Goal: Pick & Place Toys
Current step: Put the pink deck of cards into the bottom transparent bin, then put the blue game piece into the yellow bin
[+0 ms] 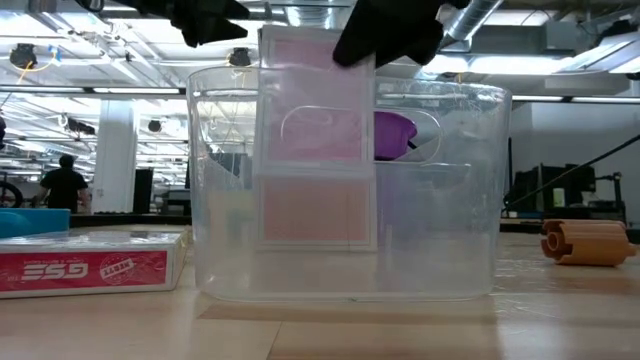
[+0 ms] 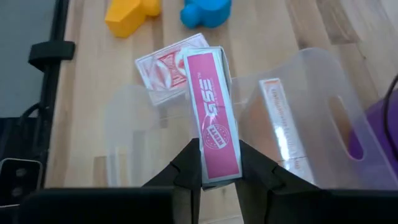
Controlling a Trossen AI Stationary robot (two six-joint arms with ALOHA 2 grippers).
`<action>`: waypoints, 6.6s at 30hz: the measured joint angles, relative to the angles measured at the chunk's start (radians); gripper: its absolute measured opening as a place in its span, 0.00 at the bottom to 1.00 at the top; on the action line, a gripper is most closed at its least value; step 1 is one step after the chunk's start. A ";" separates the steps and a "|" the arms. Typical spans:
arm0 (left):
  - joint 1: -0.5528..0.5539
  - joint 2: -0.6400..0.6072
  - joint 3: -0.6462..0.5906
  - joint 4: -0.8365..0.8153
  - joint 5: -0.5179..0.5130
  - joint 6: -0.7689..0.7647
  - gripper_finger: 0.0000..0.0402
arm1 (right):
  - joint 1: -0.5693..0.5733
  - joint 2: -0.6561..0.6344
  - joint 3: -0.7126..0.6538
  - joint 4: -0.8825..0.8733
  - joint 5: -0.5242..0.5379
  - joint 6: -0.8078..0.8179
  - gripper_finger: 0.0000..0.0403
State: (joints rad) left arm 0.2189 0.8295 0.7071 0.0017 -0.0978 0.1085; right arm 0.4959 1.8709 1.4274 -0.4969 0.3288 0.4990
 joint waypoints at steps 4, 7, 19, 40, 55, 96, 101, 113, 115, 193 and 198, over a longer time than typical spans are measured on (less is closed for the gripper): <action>-0.001 0.000 0.000 0.009 0.000 0.000 0.74 | 0.009 -0.001 -0.075 0.062 0.008 0.045 0.16; -0.001 0.000 0.000 0.008 0.000 0.000 0.74 | 0.013 0.000 -0.143 0.136 0.007 0.068 0.16; -0.002 0.000 0.000 0.008 -0.001 0.000 0.74 | -0.011 0.000 -0.159 0.159 0.013 0.008 0.16; -0.002 0.000 0.000 0.006 0.036 -0.002 0.74 | -0.031 0.000 -0.159 0.154 0.014 -0.063 0.24; -0.002 0.000 0.000 0.006 0.061 -0.002 0.74 | -0.032 -0.008 -0.157 0.156 0.016 -0.084 0.48; -0.076 0.000 0.000 -0.036 0.062 -0.001 0.74 | 0.445 -0.431 -0.158 -0.665 0.904 0.481 0.54; -0.151 0.000 0.000 -0.036 0.062 -0.001 0.74 | 0.518 -0.469 -0.158 -0.887 1.009 0.659 0.54; -0.417 0.029 0.000 0.003 -0.136 -0.010 0.79 | 0.539 -0.546 -0.158 -1.075 1.106 0.738 0.54; -0.451 0.047 0.000 0.000 -0.192 -0.008 0.80 | 0.539 -0.550 -0.158 -1.074 1.091 0.749 0.54; -0.968 0.690 0.000 -0.448 -0.199 -1.417 0.92 | 0.517 -0.549 -0.203 -1.074 0.973 0.766 0.54; -0.968 0.690 0.000 -0.448 -0.206 -1.392 0.92 | 0.517 -0.549 -0.203 -1.074 0.958 0.766 0.54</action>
State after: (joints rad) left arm -0.7486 1.5196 0.7071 -0.4461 -0.3036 -1.2834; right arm 1.0130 1.3220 1.2240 -1.5706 1.2864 1.2648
